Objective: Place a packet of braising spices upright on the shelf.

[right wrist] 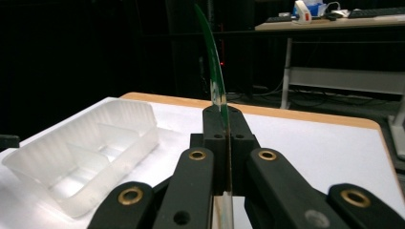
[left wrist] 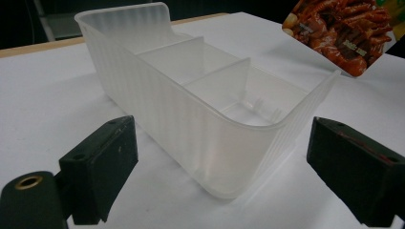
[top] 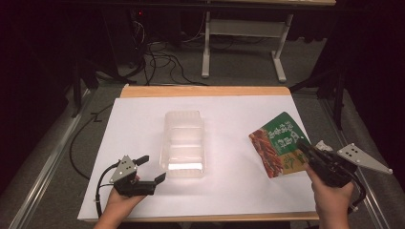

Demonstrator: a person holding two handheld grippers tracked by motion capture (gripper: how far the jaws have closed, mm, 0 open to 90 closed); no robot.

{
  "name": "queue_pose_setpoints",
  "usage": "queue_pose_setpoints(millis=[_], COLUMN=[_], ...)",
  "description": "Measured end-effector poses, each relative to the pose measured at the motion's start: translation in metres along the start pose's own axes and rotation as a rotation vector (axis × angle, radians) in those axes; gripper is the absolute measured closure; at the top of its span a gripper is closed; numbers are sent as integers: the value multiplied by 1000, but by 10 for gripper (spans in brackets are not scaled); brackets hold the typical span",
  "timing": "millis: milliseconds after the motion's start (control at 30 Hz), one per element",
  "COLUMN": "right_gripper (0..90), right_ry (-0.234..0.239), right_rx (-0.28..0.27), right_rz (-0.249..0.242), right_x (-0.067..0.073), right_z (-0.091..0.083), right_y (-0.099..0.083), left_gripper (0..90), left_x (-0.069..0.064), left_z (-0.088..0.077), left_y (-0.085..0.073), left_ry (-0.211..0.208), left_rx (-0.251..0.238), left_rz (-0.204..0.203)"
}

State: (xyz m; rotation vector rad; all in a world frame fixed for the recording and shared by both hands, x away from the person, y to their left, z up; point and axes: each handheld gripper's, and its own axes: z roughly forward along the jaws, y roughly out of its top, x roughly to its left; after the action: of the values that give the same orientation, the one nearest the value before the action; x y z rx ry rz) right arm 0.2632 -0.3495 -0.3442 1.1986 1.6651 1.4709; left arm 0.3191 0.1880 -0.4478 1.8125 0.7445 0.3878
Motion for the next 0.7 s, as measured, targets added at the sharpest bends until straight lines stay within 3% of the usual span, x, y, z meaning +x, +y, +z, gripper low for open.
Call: queue_pose_setpoints(millis=[100,300,467,700], right_gripper=[900,900,900,877], right_ry=[0,-19,-33,-10], right_rx=[-3,0,21,19], right_rz=[24,20,11,20], right_x=[-4,-5,-3,-3], right_z=[-3,-7,0,9], right_y=[2,6,1,-4], left_gripper=[107,107,107,107], left_x=[0,0,-1,0], left_z=[0,1,1,0], left_y=[0,0,0,0], left_ry=[-2,-3,-4,-4], left_rx=[2,4,4,3], left_rz=[1,3,3,5])
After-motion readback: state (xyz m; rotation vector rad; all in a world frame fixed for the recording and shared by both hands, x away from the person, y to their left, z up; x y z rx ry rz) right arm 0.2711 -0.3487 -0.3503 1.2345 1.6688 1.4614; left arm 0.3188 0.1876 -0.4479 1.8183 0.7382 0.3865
